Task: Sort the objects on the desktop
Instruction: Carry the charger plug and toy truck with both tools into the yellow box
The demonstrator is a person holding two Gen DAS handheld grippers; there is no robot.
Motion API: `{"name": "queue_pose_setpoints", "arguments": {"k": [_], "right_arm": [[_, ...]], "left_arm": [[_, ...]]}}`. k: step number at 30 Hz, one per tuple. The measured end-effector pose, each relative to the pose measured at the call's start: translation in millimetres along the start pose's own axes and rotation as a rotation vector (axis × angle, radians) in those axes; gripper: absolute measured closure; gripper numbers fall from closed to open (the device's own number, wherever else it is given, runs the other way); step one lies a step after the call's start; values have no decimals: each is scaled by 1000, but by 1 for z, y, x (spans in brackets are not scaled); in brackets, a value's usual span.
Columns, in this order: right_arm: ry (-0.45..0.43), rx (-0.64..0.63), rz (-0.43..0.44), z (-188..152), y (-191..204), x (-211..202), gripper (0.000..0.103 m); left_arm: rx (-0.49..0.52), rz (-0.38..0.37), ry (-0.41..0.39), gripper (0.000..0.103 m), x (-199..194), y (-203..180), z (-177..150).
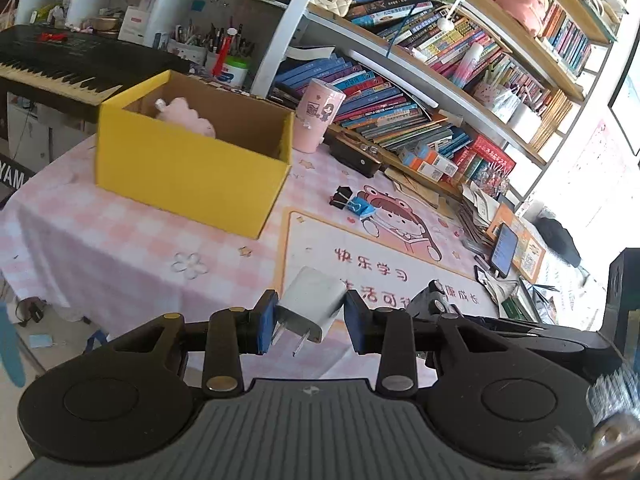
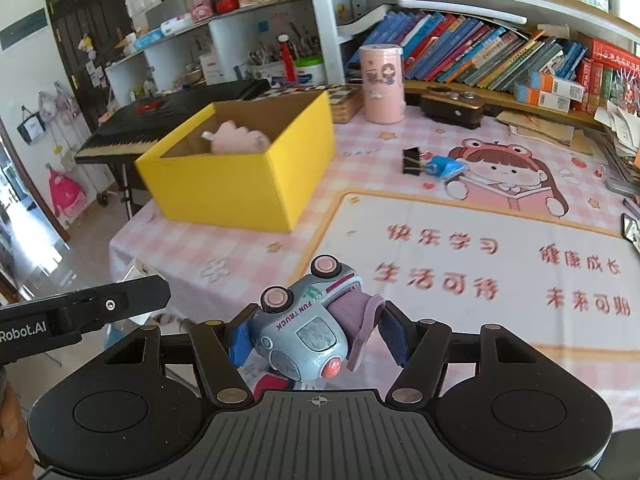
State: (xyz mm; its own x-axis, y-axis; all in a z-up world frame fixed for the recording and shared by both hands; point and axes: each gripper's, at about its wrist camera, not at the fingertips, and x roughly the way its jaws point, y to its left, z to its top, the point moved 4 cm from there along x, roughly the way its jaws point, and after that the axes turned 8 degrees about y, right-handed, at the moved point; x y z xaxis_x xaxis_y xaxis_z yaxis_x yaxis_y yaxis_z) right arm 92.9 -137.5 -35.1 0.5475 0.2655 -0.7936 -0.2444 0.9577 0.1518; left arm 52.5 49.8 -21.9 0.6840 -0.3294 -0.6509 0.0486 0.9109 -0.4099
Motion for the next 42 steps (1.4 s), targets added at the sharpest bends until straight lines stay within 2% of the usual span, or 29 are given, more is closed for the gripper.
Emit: {"name": "queue_pose_setpoints", "arguments": {"k": [10,24,34,42], "right_arm": [[-5,-16,-5,-22,52,-12,38],[-15,-110,40,-20,105,-8,38],[2,-164,47,-4,108,7,38],[-14,-164,78,31,89,27,38]], "left_arm": [[-7,-23,-13,69,-37,33,-17],[-57,11,-81,69,-71,70,-20],[-91,11,-82,69,-56,75,-8],[-66,36,-102,69,-28,66,24]]}}
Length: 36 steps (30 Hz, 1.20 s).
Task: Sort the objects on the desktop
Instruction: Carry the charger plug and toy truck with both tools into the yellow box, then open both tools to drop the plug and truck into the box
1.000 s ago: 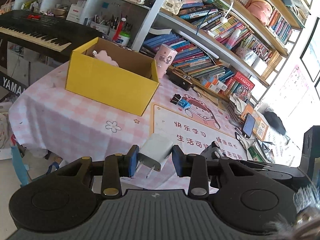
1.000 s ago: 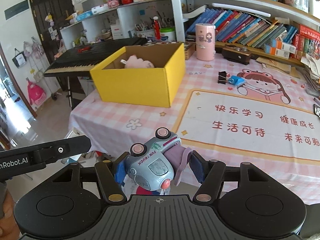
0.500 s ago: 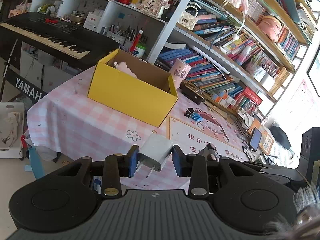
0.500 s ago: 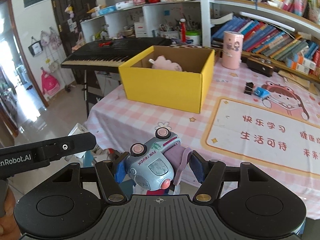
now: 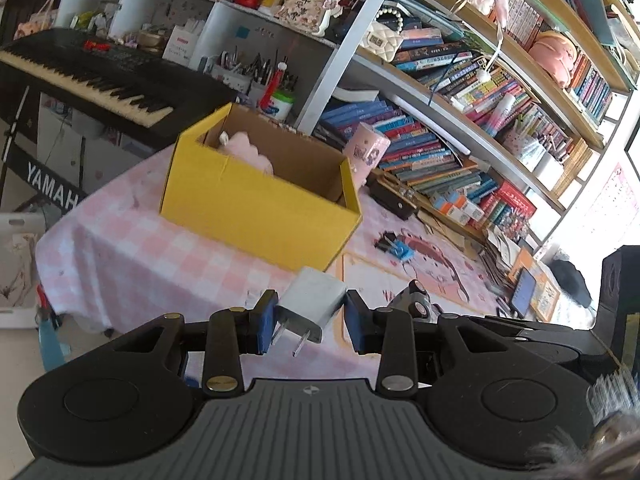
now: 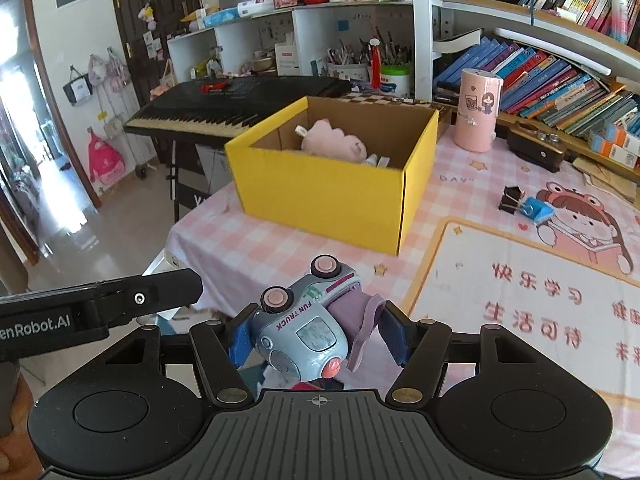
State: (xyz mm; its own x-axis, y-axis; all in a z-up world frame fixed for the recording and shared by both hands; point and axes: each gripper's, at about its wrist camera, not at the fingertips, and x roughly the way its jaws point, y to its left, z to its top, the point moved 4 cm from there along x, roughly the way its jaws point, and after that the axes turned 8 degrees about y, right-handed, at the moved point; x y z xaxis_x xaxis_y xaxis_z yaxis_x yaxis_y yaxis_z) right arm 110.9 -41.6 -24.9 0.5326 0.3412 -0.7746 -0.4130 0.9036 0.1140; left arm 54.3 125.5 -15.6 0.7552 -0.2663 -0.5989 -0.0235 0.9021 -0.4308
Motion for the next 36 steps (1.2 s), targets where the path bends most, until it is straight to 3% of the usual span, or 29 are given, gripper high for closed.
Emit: {"name": "queue_pose_setpoints", "arguments": {"k": [9,16,21,24,29,36], "right_arm": [[-86,-6,35,74,-37,22,38],[-135,-98,24,130,-58,57,38],[-169,-216,-36,165,-69,88,38],[-168,-242,-61,189,-80,107,39],[-95,-257,-22,216,-82,139,39],[70,-281,-14,222,-79,196,38]], "left_arm": [[-12,35,-75,69,42,-15,69],[43,116,-112,69,90,-24,130],[154,208,-29,69,144,-23,168],[225,263,44,69,179,-22,175],[279,297,139,69,224,-25,170],[309,320,265,69,263,-22,152]]}}
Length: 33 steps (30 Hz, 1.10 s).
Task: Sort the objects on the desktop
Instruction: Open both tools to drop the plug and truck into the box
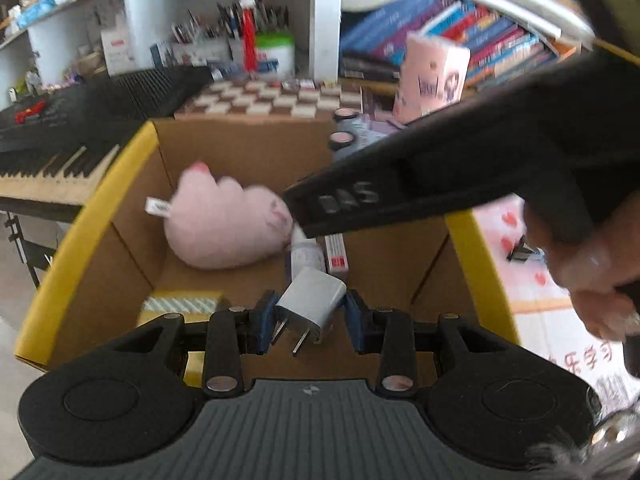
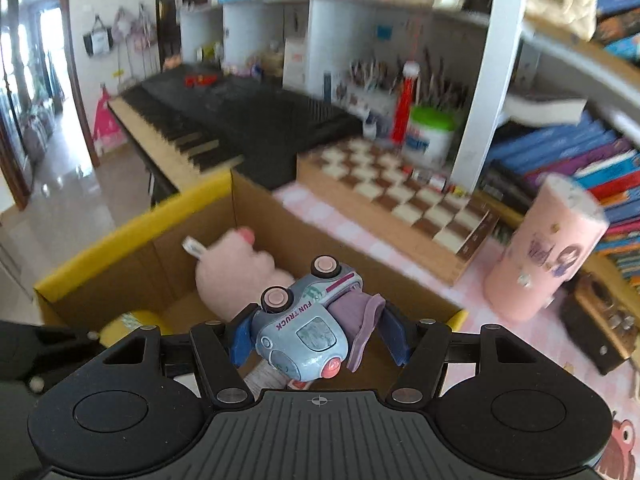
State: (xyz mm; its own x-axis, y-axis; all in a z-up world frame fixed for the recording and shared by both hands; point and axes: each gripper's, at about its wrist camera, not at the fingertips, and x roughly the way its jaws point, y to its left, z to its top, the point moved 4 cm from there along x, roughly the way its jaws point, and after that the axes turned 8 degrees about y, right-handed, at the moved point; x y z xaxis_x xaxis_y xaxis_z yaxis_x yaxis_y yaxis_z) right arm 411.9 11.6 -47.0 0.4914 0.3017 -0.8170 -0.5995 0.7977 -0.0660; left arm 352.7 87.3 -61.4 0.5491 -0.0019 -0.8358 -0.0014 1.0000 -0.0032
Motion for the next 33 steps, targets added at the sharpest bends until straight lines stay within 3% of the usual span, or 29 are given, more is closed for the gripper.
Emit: {"name": "queue_pose_setpoints", "arguments": {"k": [4,11,17,19,21,24,29,33], "right_arm": [[96,-42,8,-6,0,25,38],[135,-147,-28,-10,11,36,38],[141,-196,-79,-11,11,40,38],[127,-170,-91,-9,9,38,37],[110,-148,-94,-10,8,35,36],[63,-93,-76,-10,5,22,29],[-54,3,-58,-8,0,-24,28],[-156,85,-46,-15,-4,-74,28]], "left_arm": [[-4,-11,31,69,8,-1,-5],[4,-1,57,69,12,-2,-10],[17,26,22,66,6,-8,-13],[16,30,3,58,3,-8,-13],[12,47,-18,38,-3,-8,-13],[10,78,-65,29,-18,-7,-13],[-11,79,-167,20,-56,-3,-14],[-54,94,-306,17,-100,5,-24]]}}
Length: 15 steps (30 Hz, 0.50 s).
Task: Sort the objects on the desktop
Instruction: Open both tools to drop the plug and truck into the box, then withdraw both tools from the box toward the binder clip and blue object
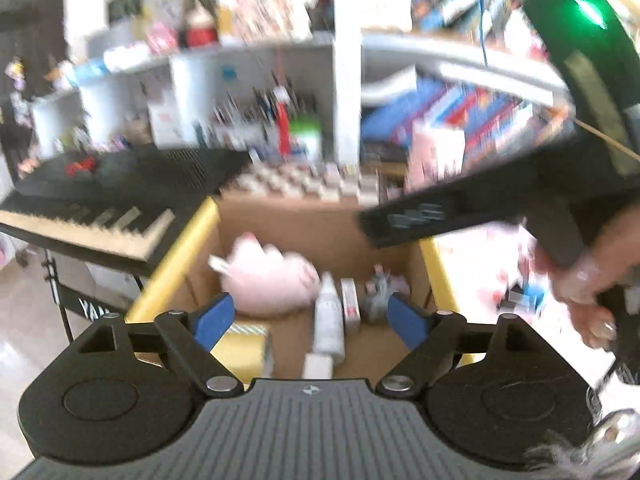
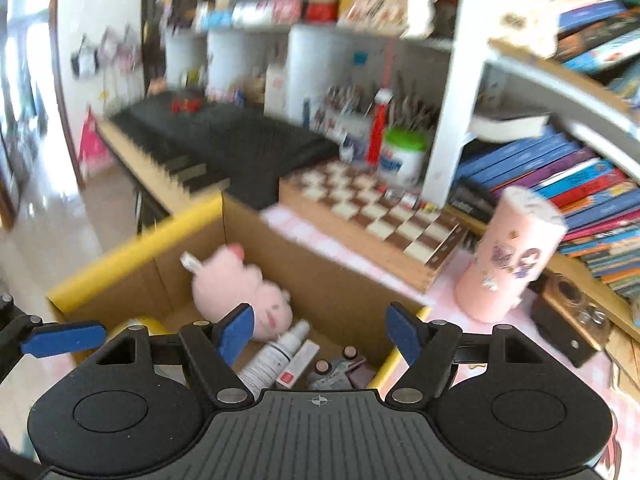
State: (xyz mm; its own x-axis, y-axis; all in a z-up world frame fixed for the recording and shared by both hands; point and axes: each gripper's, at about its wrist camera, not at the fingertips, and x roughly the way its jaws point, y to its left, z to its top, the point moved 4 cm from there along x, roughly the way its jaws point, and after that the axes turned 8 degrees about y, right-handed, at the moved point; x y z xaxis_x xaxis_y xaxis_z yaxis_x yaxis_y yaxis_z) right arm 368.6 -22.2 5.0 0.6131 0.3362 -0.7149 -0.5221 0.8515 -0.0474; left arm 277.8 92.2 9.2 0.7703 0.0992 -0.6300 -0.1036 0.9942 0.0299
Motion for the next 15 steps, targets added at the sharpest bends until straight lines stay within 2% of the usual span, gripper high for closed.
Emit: {"name": "queue_pose_setpoints", "arguments": {"k": [6,11,15], "right_arm": [[-117,128,-32,-19,-11,-71,28],[-148,191,-73,-48,-12,-110,28],[-157,220,-115,-75,-1,-133,28]], "left_arm": [[-90,44,-119,15,-55,30,-6],[-153,46,-177,10,-96,49,-18],[-163,29,-208,4,-124,53,-32]]}}
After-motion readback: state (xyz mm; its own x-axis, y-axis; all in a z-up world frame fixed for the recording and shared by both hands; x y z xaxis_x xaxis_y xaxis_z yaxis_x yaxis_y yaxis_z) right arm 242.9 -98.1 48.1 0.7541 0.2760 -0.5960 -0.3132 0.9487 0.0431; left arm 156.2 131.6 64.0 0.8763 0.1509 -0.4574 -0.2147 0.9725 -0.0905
